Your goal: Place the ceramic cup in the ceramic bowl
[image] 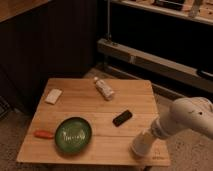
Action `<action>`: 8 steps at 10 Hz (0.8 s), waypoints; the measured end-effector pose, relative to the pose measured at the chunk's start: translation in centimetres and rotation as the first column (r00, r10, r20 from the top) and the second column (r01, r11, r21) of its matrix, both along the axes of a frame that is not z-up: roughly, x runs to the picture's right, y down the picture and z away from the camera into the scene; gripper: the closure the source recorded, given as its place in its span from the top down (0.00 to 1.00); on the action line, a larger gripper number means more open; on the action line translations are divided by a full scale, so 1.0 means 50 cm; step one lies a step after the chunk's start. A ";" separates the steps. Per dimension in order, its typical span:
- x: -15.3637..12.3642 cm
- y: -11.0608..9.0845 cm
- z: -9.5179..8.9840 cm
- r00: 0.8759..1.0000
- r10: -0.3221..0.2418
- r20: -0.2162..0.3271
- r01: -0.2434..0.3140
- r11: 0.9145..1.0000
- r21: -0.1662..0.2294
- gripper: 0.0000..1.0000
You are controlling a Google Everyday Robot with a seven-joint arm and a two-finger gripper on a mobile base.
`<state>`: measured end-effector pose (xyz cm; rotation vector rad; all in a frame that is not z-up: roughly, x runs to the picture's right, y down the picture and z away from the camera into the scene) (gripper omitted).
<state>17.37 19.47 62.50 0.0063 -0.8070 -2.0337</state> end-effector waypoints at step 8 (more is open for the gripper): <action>-0.166 -0.111 -0.080 0.986 -0.110 0.121 0.100 0.991 0.089 0.03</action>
